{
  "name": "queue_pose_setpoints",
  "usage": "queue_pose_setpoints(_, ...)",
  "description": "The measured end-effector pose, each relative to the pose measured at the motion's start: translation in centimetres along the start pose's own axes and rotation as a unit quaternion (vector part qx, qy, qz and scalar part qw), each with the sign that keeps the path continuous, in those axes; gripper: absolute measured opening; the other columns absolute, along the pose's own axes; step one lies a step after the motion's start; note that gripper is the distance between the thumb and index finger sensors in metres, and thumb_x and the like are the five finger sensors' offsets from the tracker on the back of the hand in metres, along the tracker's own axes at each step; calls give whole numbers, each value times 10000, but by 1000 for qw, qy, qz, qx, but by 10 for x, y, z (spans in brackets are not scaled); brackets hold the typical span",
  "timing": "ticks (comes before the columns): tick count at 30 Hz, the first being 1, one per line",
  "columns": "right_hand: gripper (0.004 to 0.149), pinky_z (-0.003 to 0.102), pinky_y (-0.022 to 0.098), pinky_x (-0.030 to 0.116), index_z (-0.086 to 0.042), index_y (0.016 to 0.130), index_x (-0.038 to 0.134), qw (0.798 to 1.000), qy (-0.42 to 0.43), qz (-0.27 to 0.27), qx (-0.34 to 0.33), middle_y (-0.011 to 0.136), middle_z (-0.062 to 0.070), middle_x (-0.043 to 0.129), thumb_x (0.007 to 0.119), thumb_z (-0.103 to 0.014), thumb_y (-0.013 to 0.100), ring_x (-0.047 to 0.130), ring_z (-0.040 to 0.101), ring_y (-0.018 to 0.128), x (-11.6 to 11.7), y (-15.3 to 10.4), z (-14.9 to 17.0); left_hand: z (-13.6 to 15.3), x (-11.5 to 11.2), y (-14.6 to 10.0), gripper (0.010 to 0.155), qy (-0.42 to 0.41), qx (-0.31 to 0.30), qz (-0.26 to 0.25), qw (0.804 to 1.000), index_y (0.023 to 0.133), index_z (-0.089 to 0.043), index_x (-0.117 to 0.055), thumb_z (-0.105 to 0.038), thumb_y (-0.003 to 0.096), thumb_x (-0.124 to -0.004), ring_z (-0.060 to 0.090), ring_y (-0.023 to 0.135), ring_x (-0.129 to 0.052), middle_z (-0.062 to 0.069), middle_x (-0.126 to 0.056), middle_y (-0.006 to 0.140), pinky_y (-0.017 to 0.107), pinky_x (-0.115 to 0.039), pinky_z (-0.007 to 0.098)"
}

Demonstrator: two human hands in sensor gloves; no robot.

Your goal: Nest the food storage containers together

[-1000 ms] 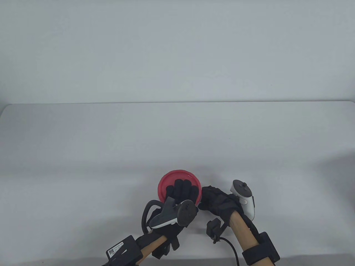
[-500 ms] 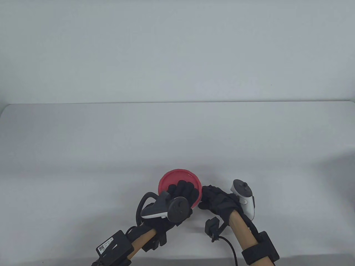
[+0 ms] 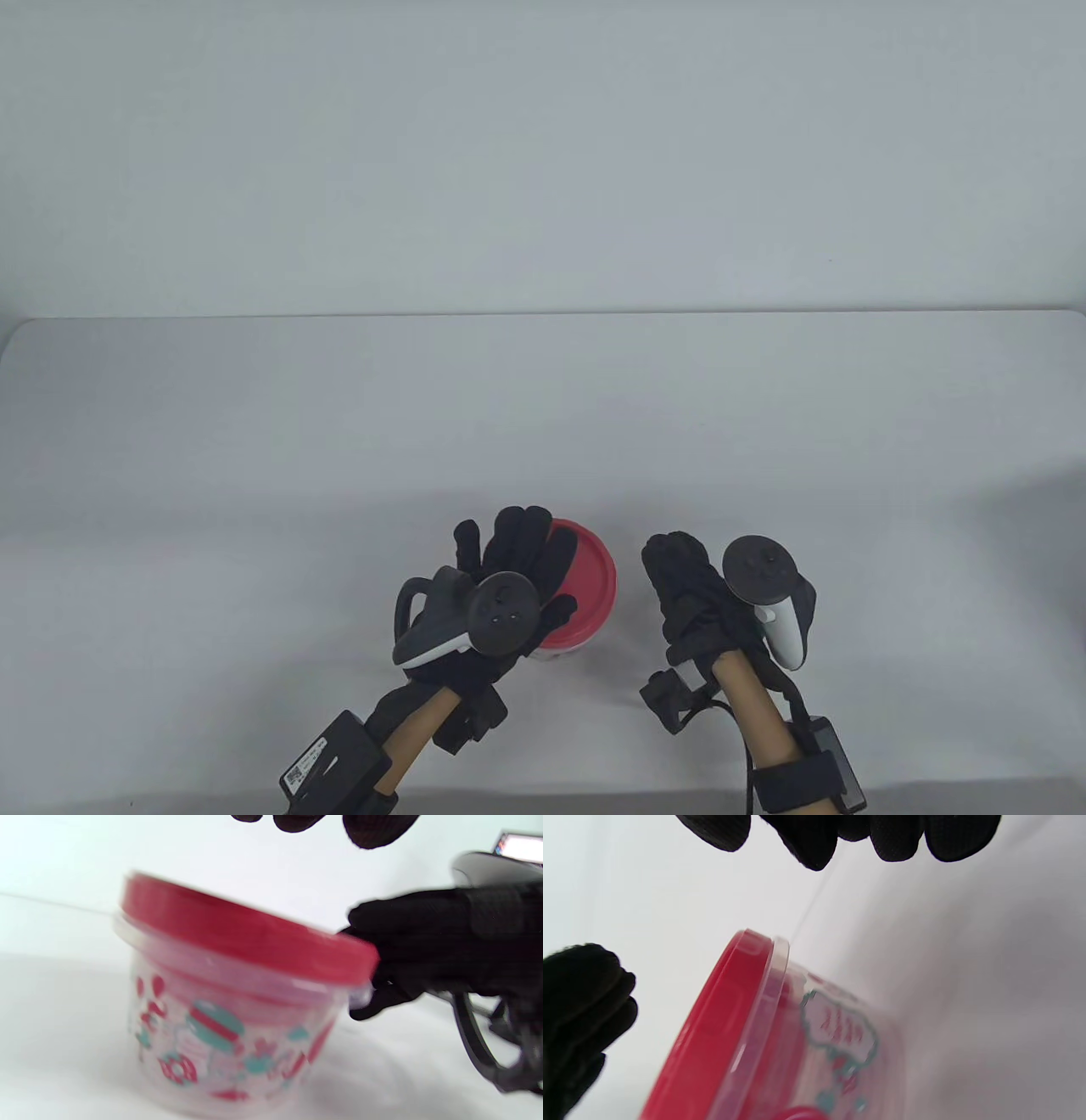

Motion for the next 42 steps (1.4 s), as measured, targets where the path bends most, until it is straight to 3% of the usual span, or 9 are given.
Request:
queue_pose_setpoints(4, 528, 648, 575, 587, -28, 1048, 603, 992, -102, 7, -75, 1123, 286, 410, 563, -373, 650, 560, 526, 925, -11, -1, -12, 27, 17, -11, 688, -29, 47, -38, 998, 1238, -346, -249, -555, 631, -495, 367, 1222, -170, 38, -190, 1316, 787, -64, 627)
queue_pose_setpoints(8, 530, 638, 625, 524, -57, 1062, 598, 981, -154, 24, -115, 1141, 257, 405, 565, -385, 647, 529, 505, 951, -15, -2, -15, 53, 24, -21, 687, -28, 97, -62, 993, 1237, -350, -257, -562, 628, -494, 358, 1228, -170, 27, -193, 1320, 796, -64, 618)
queue_pose_setpoints(14, 569, 655, 663, 383, -98, 1123, 484, 962, -239, 64, -112, 1167, 213, 295, 563, -399, 646, 359, 484, 1008, -19, -2, -14, 95, 5, -29, 695, -91, 163, -32, 982, 1236, -361, -228, -567, 627, -493, 348, 1223, -108, 17, -124, 1317, 793, -28, 604)
queue_pose_setpoints(19, 591, 670, 657, 342, -99, 1139, 437, 962, -248, 62, -91, 1172, 214, 242, 560, -405, 648, 298, 488, 1014, -19, 0, -6, 113, -3, -33, 701, -106, 198, -4, 974, 1233, -374, -196, -571, 627, -489, 336, 1218, -62, 10, -77, 1311, 788, -3, 594)
queue_pose_setpoints(42, 600, 697, 639, 289, -146, 1158, 428, 961, -264, 38, -71, 1205, 141, 275, 565, -428, 647, 230, 484, 1023, -14, 4, -6, 110, -15, -28, 710, -89, 191, 19, 977, 1238, -344, -197, -571, 630, -485, 366, 1208, -78, 35, -95, 1311, 786, -31, 605)
Point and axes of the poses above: the tracker on the back of each hand, its own z axis roughly to the little-finger side, its own y axis roughly from the wrist to the fingertips, x = y × z, the point moved 1 cm from there along y, roughly from the wrist to the fingertips
